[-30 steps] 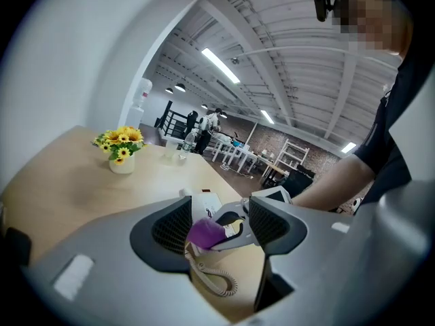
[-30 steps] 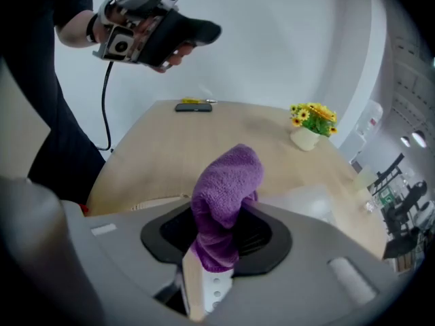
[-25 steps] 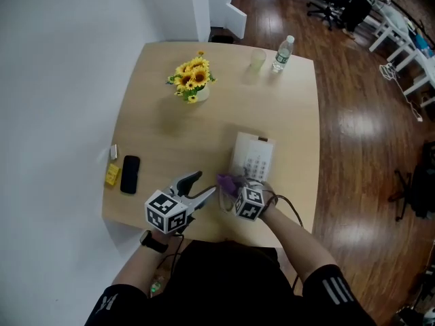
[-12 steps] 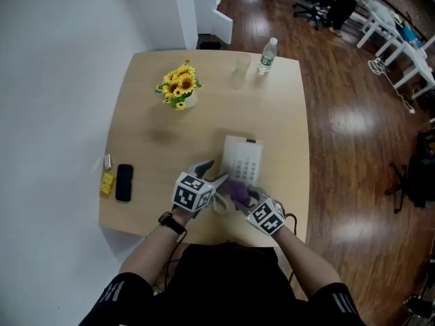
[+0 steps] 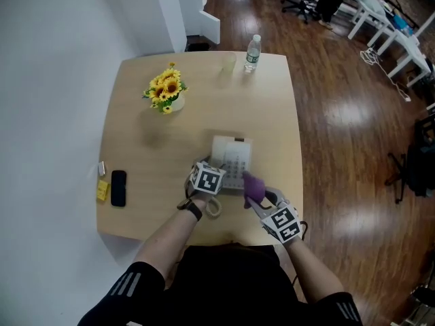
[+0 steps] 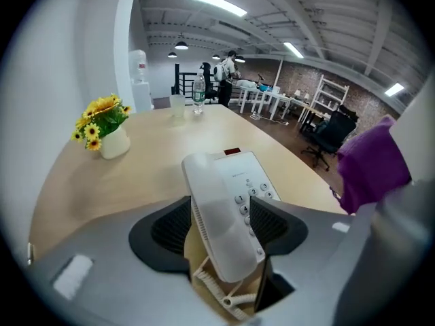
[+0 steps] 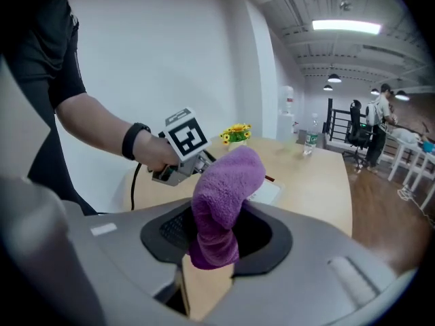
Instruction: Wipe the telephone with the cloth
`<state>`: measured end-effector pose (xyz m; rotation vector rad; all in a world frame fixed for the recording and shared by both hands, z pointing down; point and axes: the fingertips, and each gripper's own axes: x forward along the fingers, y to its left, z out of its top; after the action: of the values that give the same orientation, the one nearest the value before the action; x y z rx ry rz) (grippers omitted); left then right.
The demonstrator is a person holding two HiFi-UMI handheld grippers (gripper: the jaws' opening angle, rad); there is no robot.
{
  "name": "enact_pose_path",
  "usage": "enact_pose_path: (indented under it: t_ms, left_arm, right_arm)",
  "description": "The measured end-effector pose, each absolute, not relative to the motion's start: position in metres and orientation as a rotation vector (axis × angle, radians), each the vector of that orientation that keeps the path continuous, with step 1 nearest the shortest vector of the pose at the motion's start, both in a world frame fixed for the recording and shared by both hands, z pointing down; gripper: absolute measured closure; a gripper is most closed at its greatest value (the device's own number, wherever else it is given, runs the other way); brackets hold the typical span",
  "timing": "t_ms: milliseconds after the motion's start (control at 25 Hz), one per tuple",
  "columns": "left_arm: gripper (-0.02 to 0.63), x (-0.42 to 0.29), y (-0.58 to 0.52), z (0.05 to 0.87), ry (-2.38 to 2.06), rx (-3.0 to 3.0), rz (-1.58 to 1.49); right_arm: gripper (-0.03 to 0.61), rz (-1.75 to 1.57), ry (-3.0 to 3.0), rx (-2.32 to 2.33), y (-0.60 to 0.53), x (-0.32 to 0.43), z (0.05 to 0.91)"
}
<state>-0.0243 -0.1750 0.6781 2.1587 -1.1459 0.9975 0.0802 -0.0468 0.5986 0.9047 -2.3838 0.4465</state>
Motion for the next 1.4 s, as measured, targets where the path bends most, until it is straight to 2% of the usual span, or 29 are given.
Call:
enact_pose_path:
  t_ms: [800,1040,1400]
  left_arm:
    - [0.368,-0.024,-0.204,0.717,-1.396,2.003,0.951]
    - [0.396,-0.023,-0.199,0.715,-1.316,1.970,0.801]
    - [0.402,-0.014,-0.184,0.628,-1.072,2.140,0.389]
  right_arm:
    - [0.431,0.470,-2.360,0.952,-0.037,0.125,0.600]
    - [0.431,0.484,-2.359,0.951,-0.035,0.126,0.605]
    - [0.431,0.448,-2.416,0.956,-0.051,0.111,0.583]
